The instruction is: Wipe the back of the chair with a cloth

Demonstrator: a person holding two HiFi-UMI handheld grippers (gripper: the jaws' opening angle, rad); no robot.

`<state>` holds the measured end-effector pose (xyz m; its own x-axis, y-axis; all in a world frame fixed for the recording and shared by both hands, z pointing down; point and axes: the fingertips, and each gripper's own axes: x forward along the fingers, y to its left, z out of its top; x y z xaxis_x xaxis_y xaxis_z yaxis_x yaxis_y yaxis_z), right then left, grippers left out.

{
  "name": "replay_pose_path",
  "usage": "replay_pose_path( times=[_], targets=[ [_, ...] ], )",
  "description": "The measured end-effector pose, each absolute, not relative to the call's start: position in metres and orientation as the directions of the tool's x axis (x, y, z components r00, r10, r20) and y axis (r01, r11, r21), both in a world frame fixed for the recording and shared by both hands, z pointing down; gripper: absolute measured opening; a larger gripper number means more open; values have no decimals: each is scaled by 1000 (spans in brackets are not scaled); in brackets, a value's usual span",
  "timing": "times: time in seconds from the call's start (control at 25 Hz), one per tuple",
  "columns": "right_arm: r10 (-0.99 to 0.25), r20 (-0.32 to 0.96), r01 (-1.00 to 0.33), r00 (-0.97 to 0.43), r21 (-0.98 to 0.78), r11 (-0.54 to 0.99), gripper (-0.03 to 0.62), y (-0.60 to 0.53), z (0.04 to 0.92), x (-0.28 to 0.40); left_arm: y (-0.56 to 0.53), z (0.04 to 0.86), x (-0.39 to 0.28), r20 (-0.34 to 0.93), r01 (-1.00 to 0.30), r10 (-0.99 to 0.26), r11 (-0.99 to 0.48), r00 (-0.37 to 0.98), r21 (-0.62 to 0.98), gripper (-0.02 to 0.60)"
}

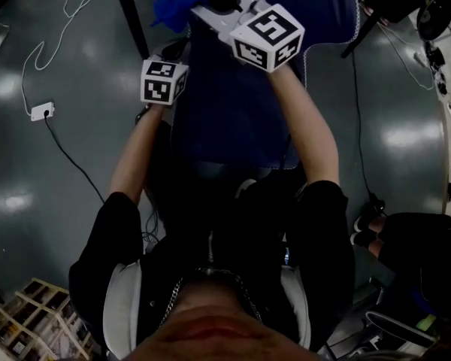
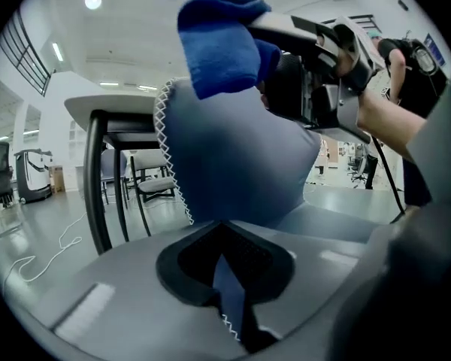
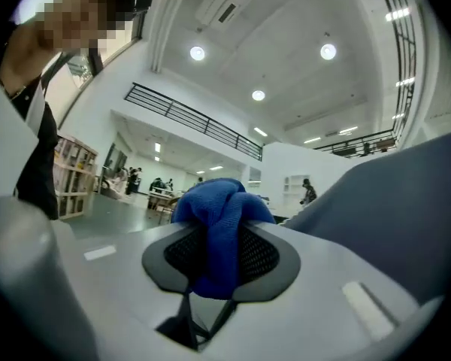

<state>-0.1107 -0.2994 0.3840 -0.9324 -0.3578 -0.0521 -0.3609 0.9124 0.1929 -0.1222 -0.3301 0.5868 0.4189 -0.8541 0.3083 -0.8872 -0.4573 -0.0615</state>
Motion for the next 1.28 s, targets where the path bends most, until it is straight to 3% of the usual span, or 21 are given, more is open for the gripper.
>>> replay_pose_path(
  times=[0.12, 0.28, 0.72, 1.28],
  targets=[
    [-296, -2, -291, -955, 188, 938, 97, -300, 399, -150, -328, 591, -138, 315, -896, -860, -440, 402, -56, 11],
    [-395, 36, -384, -918, 165, 908, 97, -332, 419, -163, -325, 597, -152, 318, -905, -865, -423, 388, -46, 11],
    [-528, 53, -520, -847, 119, 846, 97, -362, 431, -137, -326, 602, -143, 322, -901, -856, -434, 404, -22, 11],
    [-759, 113, -758, -641, 62, 649, 97, -406, 450, -55, -332, 594, -120, 305, -886, -849, -463, 433, -30, 11]
  ],
)
